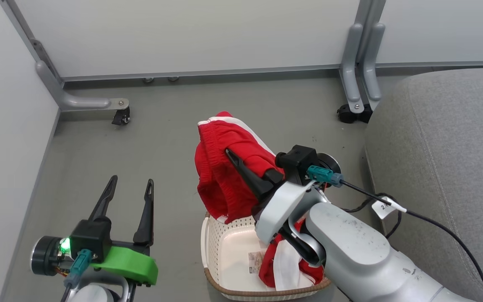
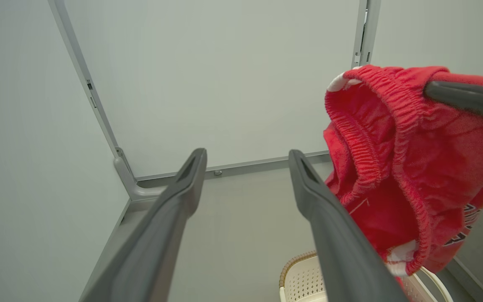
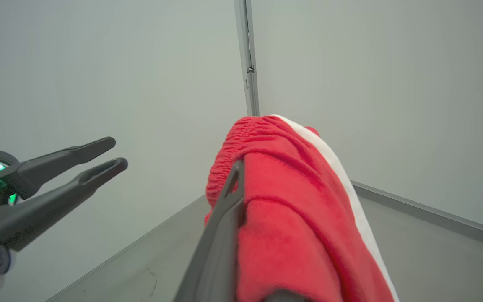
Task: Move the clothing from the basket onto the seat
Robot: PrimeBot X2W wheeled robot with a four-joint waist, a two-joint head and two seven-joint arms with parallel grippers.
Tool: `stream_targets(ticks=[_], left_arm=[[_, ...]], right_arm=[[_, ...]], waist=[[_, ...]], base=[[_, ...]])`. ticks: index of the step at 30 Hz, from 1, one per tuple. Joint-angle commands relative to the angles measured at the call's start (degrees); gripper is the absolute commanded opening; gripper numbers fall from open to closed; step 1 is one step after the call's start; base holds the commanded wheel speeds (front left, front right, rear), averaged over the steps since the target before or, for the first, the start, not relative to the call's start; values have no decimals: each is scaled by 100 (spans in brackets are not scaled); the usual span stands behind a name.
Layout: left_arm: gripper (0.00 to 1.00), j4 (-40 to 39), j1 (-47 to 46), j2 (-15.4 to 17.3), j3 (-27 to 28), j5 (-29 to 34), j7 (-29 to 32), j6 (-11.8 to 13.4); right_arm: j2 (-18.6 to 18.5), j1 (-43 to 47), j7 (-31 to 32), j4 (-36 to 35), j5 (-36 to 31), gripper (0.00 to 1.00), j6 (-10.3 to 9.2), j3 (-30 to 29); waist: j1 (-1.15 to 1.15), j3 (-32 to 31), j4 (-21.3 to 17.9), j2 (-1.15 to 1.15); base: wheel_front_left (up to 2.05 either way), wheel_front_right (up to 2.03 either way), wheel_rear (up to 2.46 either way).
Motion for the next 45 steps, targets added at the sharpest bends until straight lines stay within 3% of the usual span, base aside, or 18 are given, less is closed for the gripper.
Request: stream_targets(ticks=[1, 9, 20, 33, 45], left_arm=[[100, 29, 100, 50, 39, -46, -50, 43], [100, 42, 149, 80, 98, -116, -106, 55], [100, -228, -73, 192, 31, -23, -54, -17], [100, -843, -252, 421, -335, 243, 389, -180], [100, -1261, -665, 633, -763, 405, 981, -572]], right_arm=[[1, 79, -22, 3, -50, 0, 0, -45], [-4, 142, -26, -40, -217, 0, 0, -321], [-82, 276, -26, -283, -579, 0, 0, -1031], [-147, 713, -25, -787, -1029, 0, 0, -2466], [-85, 958, -25, -1410, -1358, 0, 0, -3938]], waist=[[0, 21, -80, 0], [0, 148, -592, 0], [0, 535, -2040, 0], [0, 1115, -3549, 0], [0, 1772, -3714, 0]], base=[[0, 0, 0], [0, 0, 0], [0, 0, 0], [0, 0, 0], [0, 0, 0]])
